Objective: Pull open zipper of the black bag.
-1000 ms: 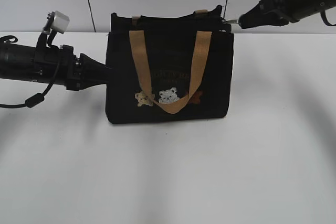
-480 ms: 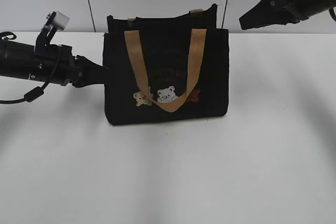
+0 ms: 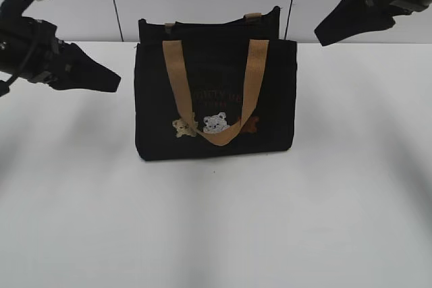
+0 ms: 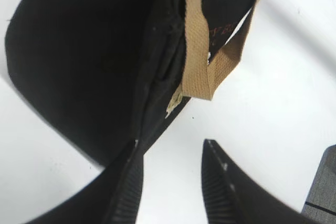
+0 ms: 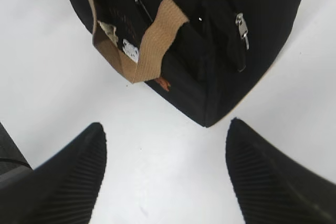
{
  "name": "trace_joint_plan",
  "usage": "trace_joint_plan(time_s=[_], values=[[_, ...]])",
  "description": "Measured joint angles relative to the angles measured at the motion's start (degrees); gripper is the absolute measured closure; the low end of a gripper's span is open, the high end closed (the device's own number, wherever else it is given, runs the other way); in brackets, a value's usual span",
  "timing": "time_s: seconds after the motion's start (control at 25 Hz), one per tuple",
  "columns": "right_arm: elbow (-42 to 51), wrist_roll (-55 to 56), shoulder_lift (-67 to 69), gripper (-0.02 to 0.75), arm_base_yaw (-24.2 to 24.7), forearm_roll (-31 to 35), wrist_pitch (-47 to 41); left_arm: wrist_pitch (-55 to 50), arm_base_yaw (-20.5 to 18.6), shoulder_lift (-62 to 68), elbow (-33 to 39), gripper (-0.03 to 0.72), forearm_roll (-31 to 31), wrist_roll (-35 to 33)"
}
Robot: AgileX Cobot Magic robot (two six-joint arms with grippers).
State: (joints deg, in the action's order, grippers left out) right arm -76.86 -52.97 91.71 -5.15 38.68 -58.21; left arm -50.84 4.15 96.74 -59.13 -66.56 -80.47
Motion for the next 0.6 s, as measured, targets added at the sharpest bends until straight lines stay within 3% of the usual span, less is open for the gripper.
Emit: trace_joint_plan(time_s=[0.2, 0.36, 0.6], values=[[3.0, 8.3, -5.5, 0.202, -3.9, -7.5, -0.3, 0.4, 0.0, -10.0, 2.2, 0.343, 11.6, 12.4], [10.4, 9.8, -13.4, 0.202, -4.4, -8.6, 3.9, 0.2, 0.0, -18.7, 6.2, 0.25, 19.8, 21.9], [20.2, 12.6, -27.6, 0.202, -4.4, -8.9, 6.0, 0.5, 0.0, -34.9, 12.1, 0.227, 31.5, 35.9]])
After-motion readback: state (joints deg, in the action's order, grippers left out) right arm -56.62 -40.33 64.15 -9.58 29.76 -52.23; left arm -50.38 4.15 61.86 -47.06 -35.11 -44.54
